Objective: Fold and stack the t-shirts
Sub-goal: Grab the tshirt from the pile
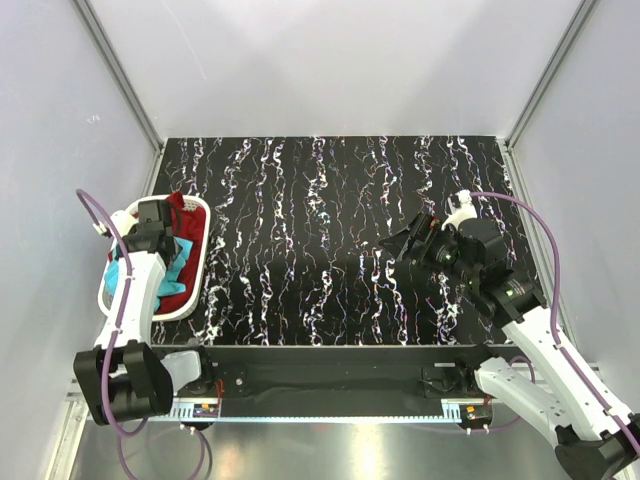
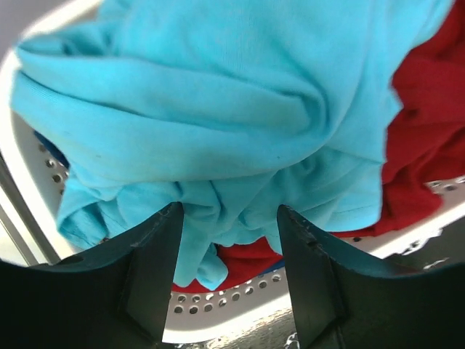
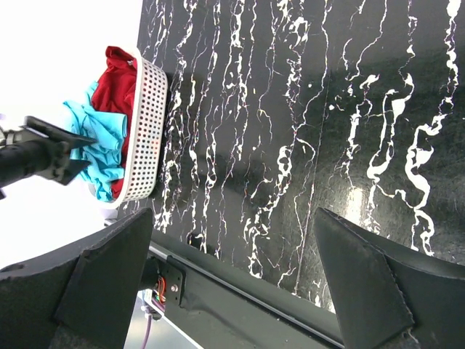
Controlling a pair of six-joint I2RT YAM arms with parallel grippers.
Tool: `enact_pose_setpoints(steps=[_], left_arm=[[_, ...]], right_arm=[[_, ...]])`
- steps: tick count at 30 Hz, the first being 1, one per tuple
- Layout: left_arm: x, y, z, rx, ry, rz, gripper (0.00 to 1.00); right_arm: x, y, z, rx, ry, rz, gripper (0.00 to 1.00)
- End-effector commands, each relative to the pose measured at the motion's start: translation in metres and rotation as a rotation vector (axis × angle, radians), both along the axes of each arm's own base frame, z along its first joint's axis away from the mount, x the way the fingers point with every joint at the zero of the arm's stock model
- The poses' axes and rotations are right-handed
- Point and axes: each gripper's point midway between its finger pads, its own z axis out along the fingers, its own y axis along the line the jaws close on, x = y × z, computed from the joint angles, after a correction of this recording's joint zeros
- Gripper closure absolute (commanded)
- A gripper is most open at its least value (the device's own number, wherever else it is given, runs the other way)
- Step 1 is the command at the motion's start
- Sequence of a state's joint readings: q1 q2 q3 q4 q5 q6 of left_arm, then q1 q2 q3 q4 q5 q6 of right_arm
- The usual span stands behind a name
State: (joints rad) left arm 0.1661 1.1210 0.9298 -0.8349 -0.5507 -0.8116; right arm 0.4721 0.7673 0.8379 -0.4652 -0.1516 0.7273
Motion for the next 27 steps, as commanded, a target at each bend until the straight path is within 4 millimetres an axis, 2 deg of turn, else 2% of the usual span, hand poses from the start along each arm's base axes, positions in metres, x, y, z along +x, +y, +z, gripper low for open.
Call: enact_pose_setpoints(steps=[1,5,6,7,10,12,13,15,16,18,19,21,22,23,24,25,26,27], left_arm=[[0.004,-0.003,-0.012,-0.037,-0.024,0.032,0.42],[0.003,0.001,-0.012,-0.012,-0.023,0.027,0.73],[0.003,0.002,-0.01,-0.001,-0.025,0.024,0.89],[0.002,0.002,-0.009,0.006,-0.025,0.02,0.97],[0.003,0.001,0.008,0.009,-0.085,0.005,1.0],[0.01,-0.009,0.031,-0.02,-0.193,-0.045,1.0],[0.021,-0.014,0.061,-0.02,-0.308,-0.081,1.0],[0.036,-0.036,0.095,-0.071,-0.446,-0.182,1.0],[0.046,-0.043,0.132,-0.067,-0.567,-0.222,1.0],[0.052,-0.07,0.178,-0.096,-0.711,-0.327,1.0],[0.055,-0.078,0.216,-0.095,-0.804,-0.363,1.0],[0.06,-0.11,0.254,-0.149,-0.888,-0.5,1.0],[0.057,-0.123,0.292,-0.163,-0.971,-0.557,1.0],[0.061,-0.141,0.303,-0.214,-0.985,-0.634,1.0],[0.054,-0.161,0.332,-0.238,-1.046,-0.718,1.0],[0.058,-0.174,0.345,-0.248,-1.077,-0.764,1.0],[0.053,-0.194,0.355,-0.282,-1.094,-0.858,1.0],[0.044,-0.218,0.375,-0.319,-1.148,-0.952,1.0]], right_arm=[[0.0,0.005,0.016,0.041,-0.049,0.018,0.0],[-0.002,0.006,0.013,0.043,-0.039,0.03,0.0],[-0.002,0.007,0.012,0.038,-0.039,0.035,0.01],[-0.003,0.006,0.014,0.04,-0.047,0.035,0.0],[-0.003,0.005,0.015,0.035,-0.06,0.034,0.0],[-0.004,0.004,0.017,0.034,-0.068,0.035,0.0],[-0.004,0.004,0.018,0.033,-0.073,0.036,0.0],[-0.004,0.003,0.02,0.031,-0.079,0.032,0.0],[-0.003,0.003,0.02,0.032,-0.078,0.031,0.0],[-0.001,0.003,0.023,0.033,-0.083,0.027,0.0],[0.0,0.004,0.022,0.029,-0.077,0.027,0.0],[0.002,0.005,0.025,0.031,-0.079,0.025,0.0],[0.002,0.005,0.024,0.031,-0.075,0.023,0.0],[0.002,0.005,0.025,0.03,-0.076,0.025,0.0],[0.003,0.005,0.027,0.031,-0.081,0.025,0.0],[0.002,0.005,0.027,0.031,-0.081,0.025,0.0],[0.002,0.005,0.028,0.034,-0.086,0.025,0.0],[0.0,0.004,0.029,0.036,-0.088,0.025,0.0]])
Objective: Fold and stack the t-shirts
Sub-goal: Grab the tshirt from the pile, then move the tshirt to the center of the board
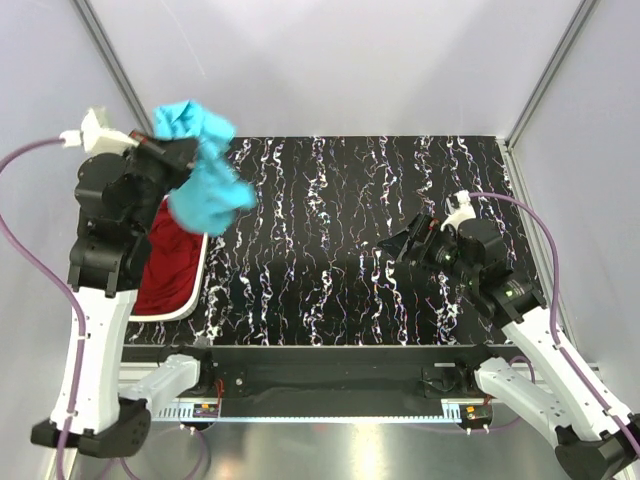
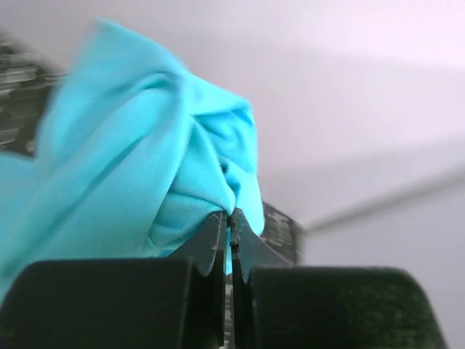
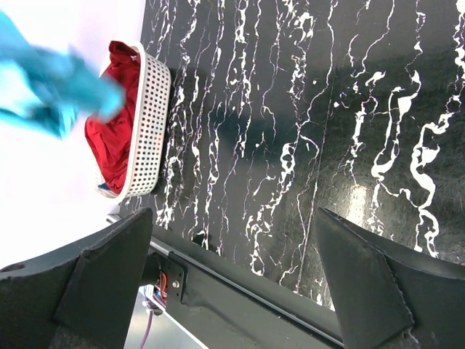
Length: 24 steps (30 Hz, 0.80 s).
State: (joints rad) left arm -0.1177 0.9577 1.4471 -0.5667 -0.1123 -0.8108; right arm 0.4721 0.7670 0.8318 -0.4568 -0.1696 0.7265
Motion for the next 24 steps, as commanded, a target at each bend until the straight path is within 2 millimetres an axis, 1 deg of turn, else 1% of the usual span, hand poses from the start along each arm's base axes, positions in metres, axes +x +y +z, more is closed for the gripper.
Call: enact_pose_setpoints(steps=[1,2,3,4,5,6,7,8,9,10,11,12,14,15,16,17,18,19,20,21,22,23,24], left_arm=[[-0.014,-0.082,0.072,-0.031,-0.23,-0.371,1.0],[-0.022,-0.105,0.074,-0.052,-0.238,-0.489,1.0],[-0.027,-0.129,0.066,-0.068,-0.229,-0.588,1.0],[-0.026,-0.145,0.066,-0.081,-0.254,-0.66,1.0],[-0.032,-0.163,0.056,-0.094,-0.241,-0.749,1.0],[-0.035,-0.184,0.032,-0.1,-0.204,-0.821,1.0],[-0.031,-0.197,0.011,-0.093,-0.158,-0.858,1.0],[-0.037,-0.213,-0.008,-0.07,-0.13,-0.932,1.0],[-0.033,-0.223,-0.044,-0.064,-0.048,-0.961,1.0],[-0.029,-0.231,-0.07,-0.062,0.015,-0.985,1.0],[-0.031,-0.237,-0.089,-0.062,0.059,-1.018,1.0],[-0.032,-0.241,-0.123,-0.056,0.137,-1.024,1.0],[-0.029,-0.239,-0.164,-0.034,0.238,-1.002,0.96],[-0.034,-0.233,-0.196,-0.013,0.338,-0.984,0.93],[-0.03,-0.226,-0.214,0.023,0.391,-0.935,0.76],[-0.031,-0.22,-0.229,0.072,0.426,-0.921,0.69],[-0.036,-0.212,-0.245,0.102,0.491,-0.905,0.63],[-0.038,-0.208,-0.249,0.125,0.505,-0.902,0.52],[-0.039,-0.204,-0.25,0.16,0.501,-0.895,0.45],[-0.042,-0.198,-0.252,0.176,0.519,-0.88,0.39],[-0.041,-0.191,-0.247,0.208,0.497,-0.848,0.35],[-0.04,-0.186,-0.244,0.222,0.491,-0.826,0.33],[-0.043,-0.18,-0.245,0.236,0.504,-0.806,0.31]], right_arm=[[0.001,0.0,0.03,0.032,-0.092,0.004,0.0],[0.001,0.0,0.028,0.033,-0.09,-0.001,0.0],[0.001,-0.002,0.027,0.032,-0.09,-0.007,0.0],[-0.001,-0.003,0.026,0.034,-0.091,-0.011,0.0],[0.0,-0.006,0.024,0.03,-0.091,-0.031,0.0],[-0.001,-0.008,0.024,0.04,-0.087,-0.048,0.0],[-0.001,-0.01,0.021,0.043,-0.077,-0.062,0.0],[0.0,-0.012,0.015,0.051,-0.055,-0.088,0.0],[0.0,-0.013,0.013,0.059,-0.044,-0.099,0.0],[0.0,-0.015,0.008,0.06,-0.028,-0.111,0.0],[0.0,-0.015,0.004,0.072,-0.007,-0.126,0.01],[0.0,-0.015,-0.001,0.077,0.008,-0.134,0.01],[0.0,-0.016,-0.015,0.076,0.051,-0.154,0.02],[0.0,-0.015,-0.019,0.087,0.075,-0.163,0.02],[0.001,-0.015,-0.028,0.08,0.1,-0.17,0.03],[0.002,-0.015,-0.031,0.08,0.113,-0.175,0.03],[0.004,-0.014,-0.038,0.074,0.14,-0.182,0.05],[0.005,-0.013,-0.042,0.069,0.154,-0.184,0.05],[0.006,-0.014,-0.049,0.059,0.174,-0.198,0.06],[0.008,-0.014,-0.053,0.05,0.19,-0.208,0.07],[0.012,-0.015,-0.064,0.029,0.224,-0.225,0.1],[0.013,-0.015,-0.07,0.021,0.248,-0.235,0.11],[0.016,-0.013,-0.081,-0.003,0.284,-0.239,0.11]])
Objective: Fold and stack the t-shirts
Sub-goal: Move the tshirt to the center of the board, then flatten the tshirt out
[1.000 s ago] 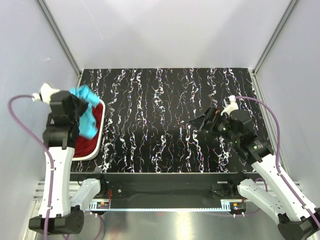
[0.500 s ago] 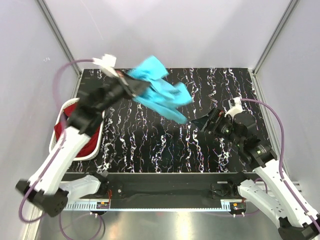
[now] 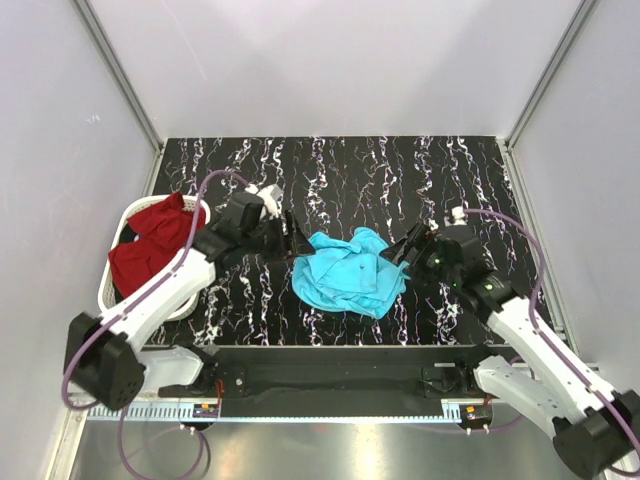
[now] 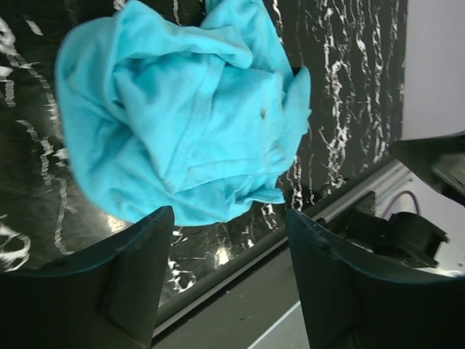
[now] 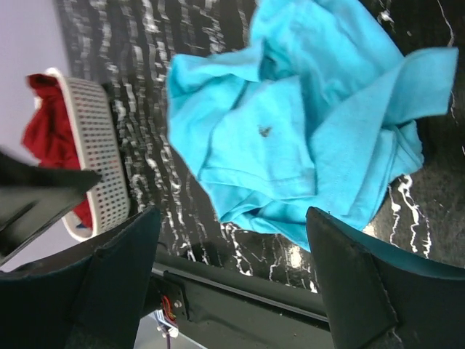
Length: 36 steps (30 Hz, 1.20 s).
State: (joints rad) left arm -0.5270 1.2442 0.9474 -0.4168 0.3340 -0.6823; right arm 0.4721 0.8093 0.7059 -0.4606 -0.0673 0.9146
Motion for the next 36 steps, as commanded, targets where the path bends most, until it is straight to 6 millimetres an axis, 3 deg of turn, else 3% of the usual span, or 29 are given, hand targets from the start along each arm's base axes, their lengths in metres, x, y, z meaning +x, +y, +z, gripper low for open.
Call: enact_pose_setpoints(steps=[1,4,8,13,18,21,28,36], left_arm=[[0.005,0.022,0.035,0.058,-0.159,0.047,0.3],[-0.006,0.03,0.024,0.076,-0.145,0.047,0.3],[-0.022,0.037,-0.017,0.108,-0.053,0.046,0.3],[-0.03,0.021,-0.039,0.028,-0.009,-0.002,0.3],[-0.019,0.011,-0.055,0.033,0.026,-0.017,0.29],[-0.009,0.0,-0.058,0.0,0.027,-0.032,0.25],[0.004,-0.019,-0.071,-0.052,0.058,-0.048,0.24],[0.008,-0.033,-0.09,-0.087,0.126,-0.075,0.34]], right_arm=[[0.011,-0.002,-0.021,-0.029,0.079,-0.063,0.12],[0.016,-0.002,-0.043,-0.057,0.157,-0.092,0.14],[0.028,0.003,-0.06,-0.084,0.186,-0.097,0.27],[0.048,-0.033,-0.078,-0.218,0.168,-0.265,0.34],[0.063,-0.055,-0.087,-0.202,0.221,-0.382,0.39],[0.068,-0.063,-0.099,-0.186,0.272,-0.447,0.36],[0.086,-0.064,-0.111,-0.239,0.287,-0.394,0.34],[0.084,-0.052,-0.15,-0.24,0.363,-0.307,0.33]])
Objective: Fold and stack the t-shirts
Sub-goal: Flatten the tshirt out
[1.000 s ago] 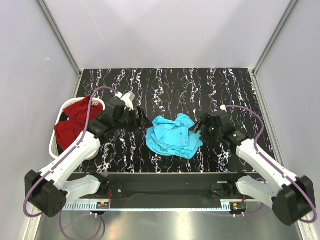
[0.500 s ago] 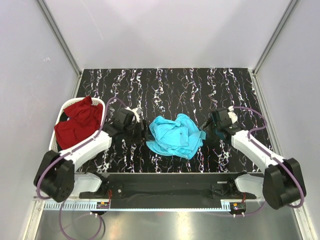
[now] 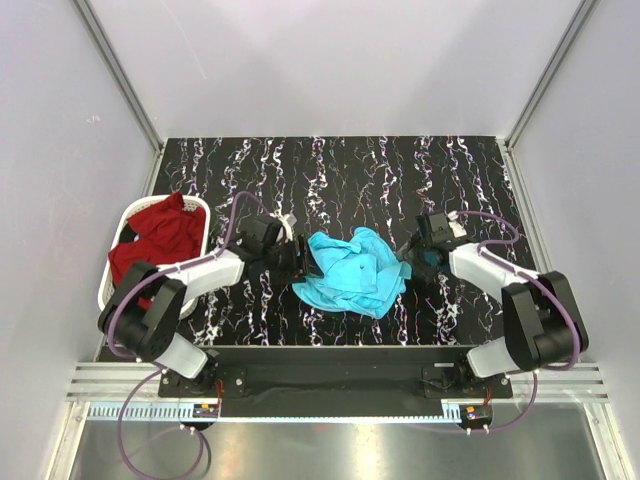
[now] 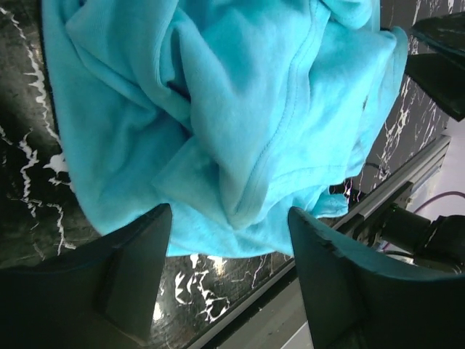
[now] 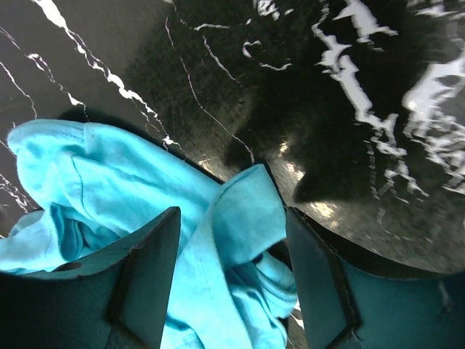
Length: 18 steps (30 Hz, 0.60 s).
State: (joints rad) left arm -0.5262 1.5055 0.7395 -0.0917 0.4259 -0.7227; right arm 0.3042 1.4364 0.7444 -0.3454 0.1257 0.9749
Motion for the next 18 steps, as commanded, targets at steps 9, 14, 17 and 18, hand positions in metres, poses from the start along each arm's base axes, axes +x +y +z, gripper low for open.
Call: enact_pose_setpoints(steps=[9,14,17,18], left_arm=[[0.026,-0.032,0.033,-0.13,-0.079,-0.052,0.93],[0.04,-0.039,0.05,-0.132,-0.093,-0.052,1.0],[0.055,-0.041,0.072,-0.112,-0.116,-0.045,1.0],[0.061,-0.041,0.081,-0.1,-0.134,-0.034,1.0]], right_arm=[[0.028,0.023,-0.013,0.09,-0.021,0.066,0.57],[0.038,0.019,-0.007,0.085,-0.038,0.078,1.0],[0.052,0.008,0.016,0.076,-0.094,0.074,1.0],[0.064,0.004,0.034,0.072,-0.132,0.067,1.0]])
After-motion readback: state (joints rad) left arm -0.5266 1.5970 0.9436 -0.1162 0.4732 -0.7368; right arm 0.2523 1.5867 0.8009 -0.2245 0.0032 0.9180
